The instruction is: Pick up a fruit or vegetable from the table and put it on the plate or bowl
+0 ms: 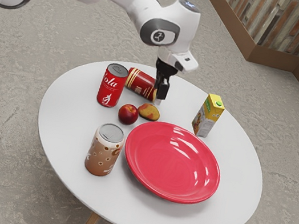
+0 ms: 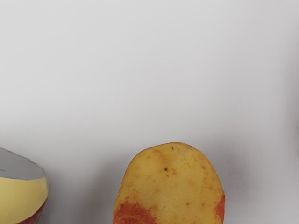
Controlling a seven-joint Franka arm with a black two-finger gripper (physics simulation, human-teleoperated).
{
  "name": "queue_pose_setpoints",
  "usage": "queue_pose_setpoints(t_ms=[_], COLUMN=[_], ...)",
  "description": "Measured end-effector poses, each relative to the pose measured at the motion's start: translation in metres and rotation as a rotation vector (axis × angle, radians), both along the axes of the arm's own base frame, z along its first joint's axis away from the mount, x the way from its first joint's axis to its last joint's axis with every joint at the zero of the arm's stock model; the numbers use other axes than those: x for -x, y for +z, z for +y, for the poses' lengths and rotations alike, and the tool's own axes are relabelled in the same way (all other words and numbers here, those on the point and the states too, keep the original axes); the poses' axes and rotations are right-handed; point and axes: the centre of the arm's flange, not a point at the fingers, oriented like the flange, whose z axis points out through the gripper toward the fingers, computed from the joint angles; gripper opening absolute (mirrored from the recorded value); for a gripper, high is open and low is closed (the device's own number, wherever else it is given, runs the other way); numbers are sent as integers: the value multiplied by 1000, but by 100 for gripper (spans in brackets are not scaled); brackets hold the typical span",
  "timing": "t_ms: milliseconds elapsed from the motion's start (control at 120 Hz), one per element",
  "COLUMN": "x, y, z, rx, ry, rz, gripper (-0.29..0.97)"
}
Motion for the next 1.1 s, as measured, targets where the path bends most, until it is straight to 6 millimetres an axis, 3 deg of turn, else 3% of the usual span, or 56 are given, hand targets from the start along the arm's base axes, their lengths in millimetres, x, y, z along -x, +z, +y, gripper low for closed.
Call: queue_pose_setpoints(t_ms=[167,492,858,1100], x=[4,8,7,8], y=[-5,-23,-35,-44], z=[-6,11,-4,-4], rx=[9,11,11,13], ry=[-1,40,17,21], rz=[-3,1,-4,-5], gripper=[68,68,68,68])
